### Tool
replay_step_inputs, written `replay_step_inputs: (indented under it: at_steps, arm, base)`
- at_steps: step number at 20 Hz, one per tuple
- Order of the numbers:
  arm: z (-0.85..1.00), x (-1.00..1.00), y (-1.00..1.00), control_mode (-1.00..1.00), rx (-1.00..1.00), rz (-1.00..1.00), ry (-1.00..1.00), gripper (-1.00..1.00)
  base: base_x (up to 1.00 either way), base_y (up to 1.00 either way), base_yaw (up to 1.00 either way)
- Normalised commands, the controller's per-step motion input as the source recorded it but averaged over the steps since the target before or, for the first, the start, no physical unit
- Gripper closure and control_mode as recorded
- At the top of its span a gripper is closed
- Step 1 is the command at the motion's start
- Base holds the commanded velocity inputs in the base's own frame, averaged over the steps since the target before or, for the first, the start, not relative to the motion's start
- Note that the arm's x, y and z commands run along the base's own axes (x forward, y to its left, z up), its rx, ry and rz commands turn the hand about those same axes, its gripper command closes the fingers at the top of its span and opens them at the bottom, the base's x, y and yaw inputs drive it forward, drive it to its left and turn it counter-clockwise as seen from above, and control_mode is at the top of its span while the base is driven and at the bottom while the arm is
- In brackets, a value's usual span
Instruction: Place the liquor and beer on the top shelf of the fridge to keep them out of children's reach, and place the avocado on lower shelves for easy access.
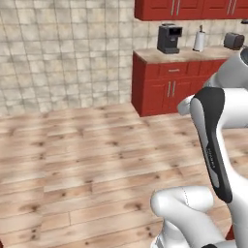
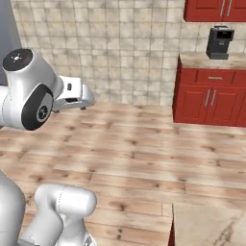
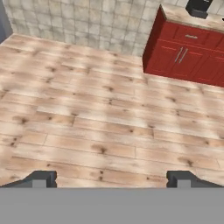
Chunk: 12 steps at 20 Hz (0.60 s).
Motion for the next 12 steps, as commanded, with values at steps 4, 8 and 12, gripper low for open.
replay_step_inputs:
  at_steps: [4, 8, 12]
  arm:
    - [0.00, 0.00, 0.00, 1.00, 0.00, 0.00, 0.00, -1.00]
    - [0.00, 0.00, 0.00, 1.00, 0.00, 0.00, 0.00, -1.00]
    - [0.00, 0.00, 0.00, 1.00, 0.00, 0.00, 0.00, -1.00]
  base:
    - [1.00, 0.17, -0.38]
    - [0.99, 0.07, -0.43]
    - [0.79, 0.00, -0.50]
